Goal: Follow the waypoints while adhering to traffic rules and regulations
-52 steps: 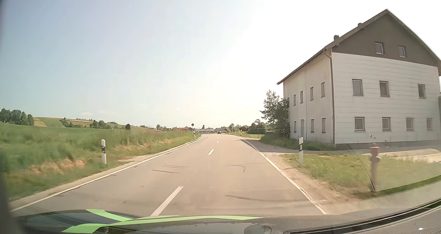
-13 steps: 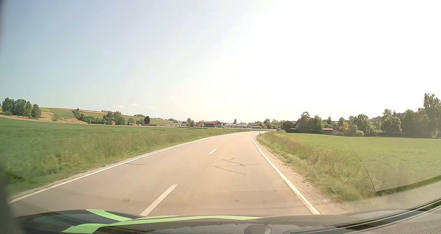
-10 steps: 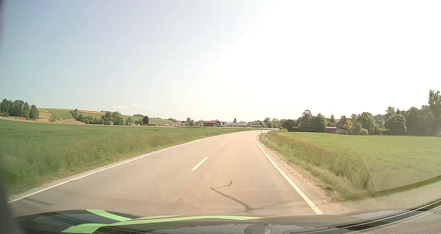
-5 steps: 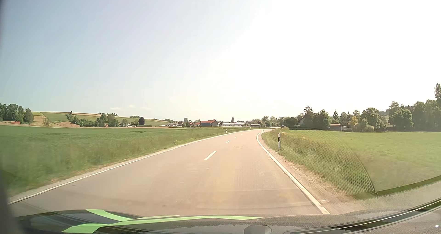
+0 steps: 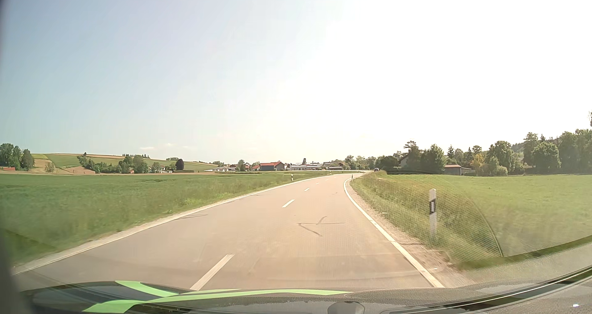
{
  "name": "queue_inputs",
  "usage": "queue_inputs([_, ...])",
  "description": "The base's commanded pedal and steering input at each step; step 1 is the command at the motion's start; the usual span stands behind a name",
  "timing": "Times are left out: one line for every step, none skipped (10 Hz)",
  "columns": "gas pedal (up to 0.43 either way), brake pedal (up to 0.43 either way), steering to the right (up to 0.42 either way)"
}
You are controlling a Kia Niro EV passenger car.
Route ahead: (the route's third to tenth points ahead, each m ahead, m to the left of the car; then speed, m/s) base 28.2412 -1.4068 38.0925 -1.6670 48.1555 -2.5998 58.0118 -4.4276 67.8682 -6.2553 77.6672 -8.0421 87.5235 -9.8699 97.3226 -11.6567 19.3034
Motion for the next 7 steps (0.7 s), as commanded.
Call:
queue_inputs([0.169,0.0,0.008])
queue_inputs([0.169,0.0,0.008])
queue_inputs([0.169,0.0,0.008])
queue_inputs([0.169,0.0,0.008])
queue_inputs([0.169,0.0,0.008])
queue_inputs([0.169,0.0,0.008])
queue_inputs([0.169,0.0,0.007])
